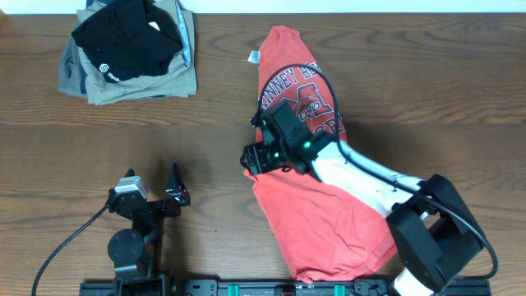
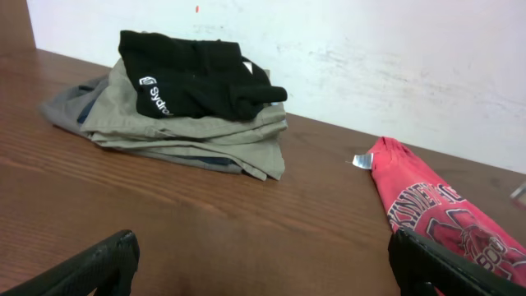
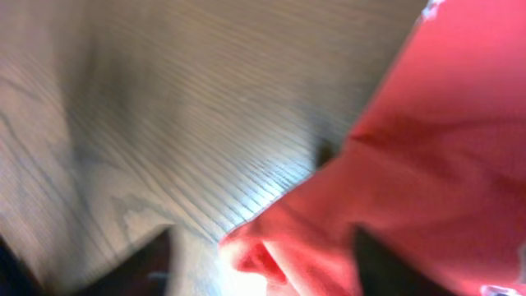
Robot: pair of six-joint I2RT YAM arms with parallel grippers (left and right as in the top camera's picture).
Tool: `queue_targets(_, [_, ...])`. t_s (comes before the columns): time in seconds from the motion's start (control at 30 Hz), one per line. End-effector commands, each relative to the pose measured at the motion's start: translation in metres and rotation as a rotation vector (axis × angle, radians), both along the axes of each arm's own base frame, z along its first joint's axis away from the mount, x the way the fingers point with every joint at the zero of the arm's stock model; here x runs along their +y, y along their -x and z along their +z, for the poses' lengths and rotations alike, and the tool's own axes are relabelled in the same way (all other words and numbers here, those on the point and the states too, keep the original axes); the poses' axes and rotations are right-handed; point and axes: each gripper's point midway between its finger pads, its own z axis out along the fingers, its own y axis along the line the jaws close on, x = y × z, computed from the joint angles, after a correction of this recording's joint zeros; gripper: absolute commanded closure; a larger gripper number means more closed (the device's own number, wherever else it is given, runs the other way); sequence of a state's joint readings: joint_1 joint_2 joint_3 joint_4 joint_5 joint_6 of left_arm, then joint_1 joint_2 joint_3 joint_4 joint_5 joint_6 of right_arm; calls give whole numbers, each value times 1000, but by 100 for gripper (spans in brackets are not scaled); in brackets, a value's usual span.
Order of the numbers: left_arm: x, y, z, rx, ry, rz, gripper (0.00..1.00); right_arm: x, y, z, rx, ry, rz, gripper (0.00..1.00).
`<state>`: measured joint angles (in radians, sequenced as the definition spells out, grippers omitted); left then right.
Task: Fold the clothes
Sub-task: 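Drag the red t-shirt with the right gripper to the table center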
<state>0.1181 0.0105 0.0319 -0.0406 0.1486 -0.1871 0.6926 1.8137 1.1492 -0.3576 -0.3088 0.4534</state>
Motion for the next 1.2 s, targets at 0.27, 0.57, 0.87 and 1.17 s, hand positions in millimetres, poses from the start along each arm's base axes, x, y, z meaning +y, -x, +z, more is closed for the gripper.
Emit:
queue_targets(0.27, [2,0,-15,35,9,9,2,-171,-50,83,-29,234,-421,1])
queue_targets(0.57, [2,0,-15,35,9,9,2,-301,8,73,274,353,-776,1])
queue_targets(0.87, [2,0,-15,35,9,9,2,-334,52,12,443,394,-872,1])
queue_targets(1.17, [2,0,-15,35,9,9,2,-363,75,-33,484,400,-988,1])
